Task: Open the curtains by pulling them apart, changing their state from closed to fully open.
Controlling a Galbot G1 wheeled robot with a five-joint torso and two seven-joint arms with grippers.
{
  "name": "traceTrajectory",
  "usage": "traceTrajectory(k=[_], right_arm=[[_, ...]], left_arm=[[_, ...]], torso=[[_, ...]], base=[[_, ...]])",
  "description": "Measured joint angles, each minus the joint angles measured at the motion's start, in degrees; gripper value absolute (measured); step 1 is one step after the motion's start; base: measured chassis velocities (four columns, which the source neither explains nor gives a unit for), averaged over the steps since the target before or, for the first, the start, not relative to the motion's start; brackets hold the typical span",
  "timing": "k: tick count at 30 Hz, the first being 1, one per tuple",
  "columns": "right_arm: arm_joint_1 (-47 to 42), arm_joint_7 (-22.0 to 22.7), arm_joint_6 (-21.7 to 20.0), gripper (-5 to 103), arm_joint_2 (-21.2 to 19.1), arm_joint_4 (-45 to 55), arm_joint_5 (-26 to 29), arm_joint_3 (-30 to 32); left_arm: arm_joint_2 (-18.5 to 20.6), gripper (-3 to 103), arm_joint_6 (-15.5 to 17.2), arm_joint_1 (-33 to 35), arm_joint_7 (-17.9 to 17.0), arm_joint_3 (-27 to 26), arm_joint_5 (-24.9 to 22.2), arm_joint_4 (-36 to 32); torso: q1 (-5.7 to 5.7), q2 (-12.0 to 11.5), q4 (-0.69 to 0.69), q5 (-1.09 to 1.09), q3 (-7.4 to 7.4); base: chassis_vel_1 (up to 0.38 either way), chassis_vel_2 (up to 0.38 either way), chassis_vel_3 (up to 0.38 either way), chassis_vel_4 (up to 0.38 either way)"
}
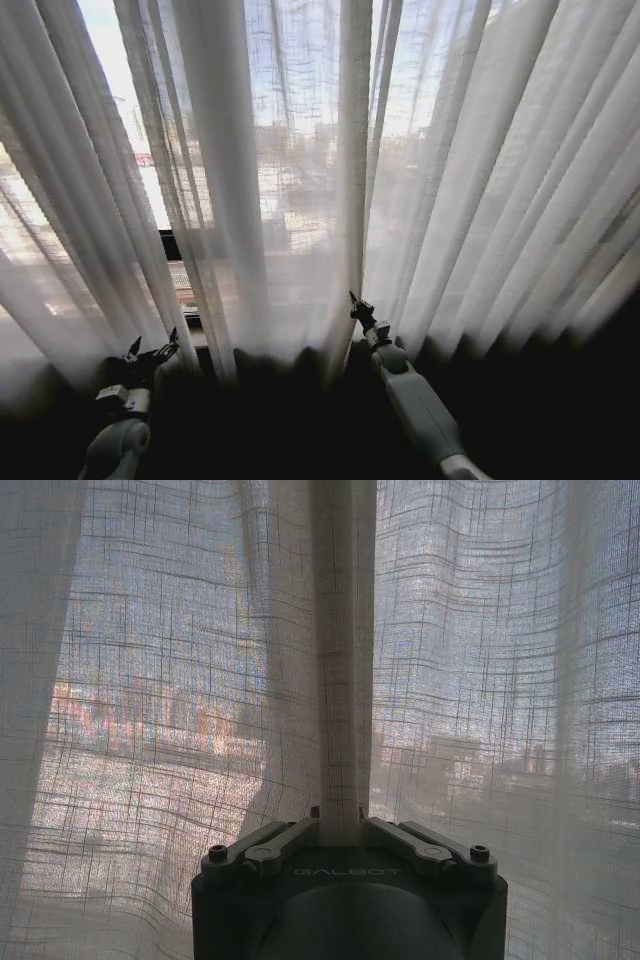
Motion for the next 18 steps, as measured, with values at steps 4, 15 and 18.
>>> traceTrajectory(k=[4,15,18], right_arm=[[-0.1,-0.1,0.1,0,0.0,0.0,0.0,0.1],[-0.4,-0.8,0.2,0,-0.3,0.0,0.2,0.3],[-0.4,-1.0,0.3,0,-0.5,0.0,0.2,0.5]], left_arm=[[0.0,100,0.0,0.0,0.0,0.0,0.0,0.0],[0.0,100,0.0,0.0,0.0,0.0,0.0,0.0],[0.0,100,0.0,0.0,0.0,0.0,0.0,0.0]], torso=[[0.00,0.0,0.00,0.03,0.00],[0.01,0.0,0.00,-0.02,0.00],[0.01,0.0,0.00,0.02,0.00]], base=[[-0.363,-0.352,0.369,0.366],[-0.354,-0.362,0.351,0.343],[-0.348,-0.346,0.357,0.343]])
